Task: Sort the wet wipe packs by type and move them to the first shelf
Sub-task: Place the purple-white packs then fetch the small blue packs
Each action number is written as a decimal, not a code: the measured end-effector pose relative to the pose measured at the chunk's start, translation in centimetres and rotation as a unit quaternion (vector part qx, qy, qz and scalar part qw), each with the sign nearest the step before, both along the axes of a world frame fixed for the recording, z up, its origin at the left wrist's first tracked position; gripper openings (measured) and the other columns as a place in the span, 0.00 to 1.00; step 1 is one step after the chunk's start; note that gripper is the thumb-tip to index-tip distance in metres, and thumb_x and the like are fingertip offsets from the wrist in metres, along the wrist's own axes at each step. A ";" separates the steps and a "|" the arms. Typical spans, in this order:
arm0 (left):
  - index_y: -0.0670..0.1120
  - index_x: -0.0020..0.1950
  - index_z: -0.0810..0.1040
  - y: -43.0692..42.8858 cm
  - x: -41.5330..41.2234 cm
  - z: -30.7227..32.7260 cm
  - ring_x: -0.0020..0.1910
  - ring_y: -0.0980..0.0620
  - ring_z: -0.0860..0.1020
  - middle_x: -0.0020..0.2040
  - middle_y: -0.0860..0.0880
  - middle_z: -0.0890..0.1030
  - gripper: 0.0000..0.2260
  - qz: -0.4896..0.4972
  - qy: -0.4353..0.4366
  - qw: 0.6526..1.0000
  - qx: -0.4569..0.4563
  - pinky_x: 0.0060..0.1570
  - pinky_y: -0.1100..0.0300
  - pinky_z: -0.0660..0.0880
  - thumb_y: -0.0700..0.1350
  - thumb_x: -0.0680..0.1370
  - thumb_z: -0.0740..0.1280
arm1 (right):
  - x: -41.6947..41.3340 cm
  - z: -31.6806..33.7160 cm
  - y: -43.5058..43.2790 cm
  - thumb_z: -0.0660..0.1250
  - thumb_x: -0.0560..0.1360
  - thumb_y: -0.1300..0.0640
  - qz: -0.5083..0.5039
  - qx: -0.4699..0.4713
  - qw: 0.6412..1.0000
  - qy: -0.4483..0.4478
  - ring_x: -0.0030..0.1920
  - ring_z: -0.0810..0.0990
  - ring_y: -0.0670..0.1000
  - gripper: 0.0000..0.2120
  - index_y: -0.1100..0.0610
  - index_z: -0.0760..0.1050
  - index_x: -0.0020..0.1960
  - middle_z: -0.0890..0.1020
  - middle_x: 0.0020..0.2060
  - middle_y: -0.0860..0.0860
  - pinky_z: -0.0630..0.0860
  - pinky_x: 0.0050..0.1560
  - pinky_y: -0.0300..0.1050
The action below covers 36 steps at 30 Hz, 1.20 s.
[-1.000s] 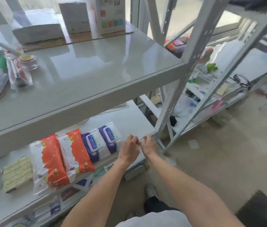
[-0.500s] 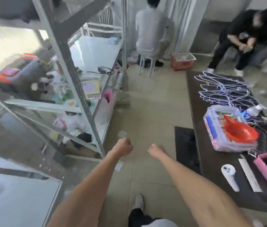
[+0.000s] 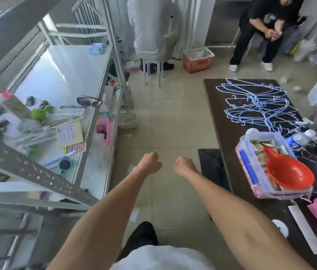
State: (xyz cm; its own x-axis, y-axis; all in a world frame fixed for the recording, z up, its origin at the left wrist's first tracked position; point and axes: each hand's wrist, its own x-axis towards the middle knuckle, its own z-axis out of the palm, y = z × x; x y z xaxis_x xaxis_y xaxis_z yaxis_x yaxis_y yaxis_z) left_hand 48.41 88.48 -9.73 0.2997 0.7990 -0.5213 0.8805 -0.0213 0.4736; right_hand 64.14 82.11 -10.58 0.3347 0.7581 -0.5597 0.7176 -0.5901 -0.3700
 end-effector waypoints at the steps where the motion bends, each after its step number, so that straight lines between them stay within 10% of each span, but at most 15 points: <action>1: 0.42 0.72 0.75 1.8 0.1 -0.4 0.65 0.39 0.78 0.68 0.40 0.79 0.21 0.002 0.004 1.000 -0.008 0.59 0.55 0.75 0.44 0.79 0.63 | 0.1 -0.2 1.9 0.57 0.81 0.57 0.009 -0.002 1.000 -0.004 0.61 0.79 0.63 0.16 0.58 0.75 0.65 0.79 0.63 0.61 0.78 0.62 0.52; 13: 0.44 0.71 0.73 28.4 2.3 -2.6 0.67 0.39 0.76 0.69 0.42 0.78 0.24 0.038 0.011 0.998 -0.056 0.67 0.50 0.75 0.50 0.75 0.65 | 1.8 0.4 29.1 0.58 0.83 0.50 0.052 -0.006 0.998 -0.038 0.74 0.72 0.60 0.27 0.52 0.63 0.81 0.74 0.75 0.57 0.69 0.71 0.51; 36: 0.40 0.64 0.78 68.1 10.1 -1.9 0.62 0.39 0.79 0.62 0.39 0.82 0.17 0.189 -0.028 0.982 -0.006 0.55 0.57 0.73 0.44 0.76 0.64 | 11.7 -0.1 75.2 0.58 0.82 0.53 0.146 0.044 0.988 0.025 0.73 0.72 0.60 0.24 0.55 0.68 0.77 0.75 0.72 0.60 0.71 0.69 0.49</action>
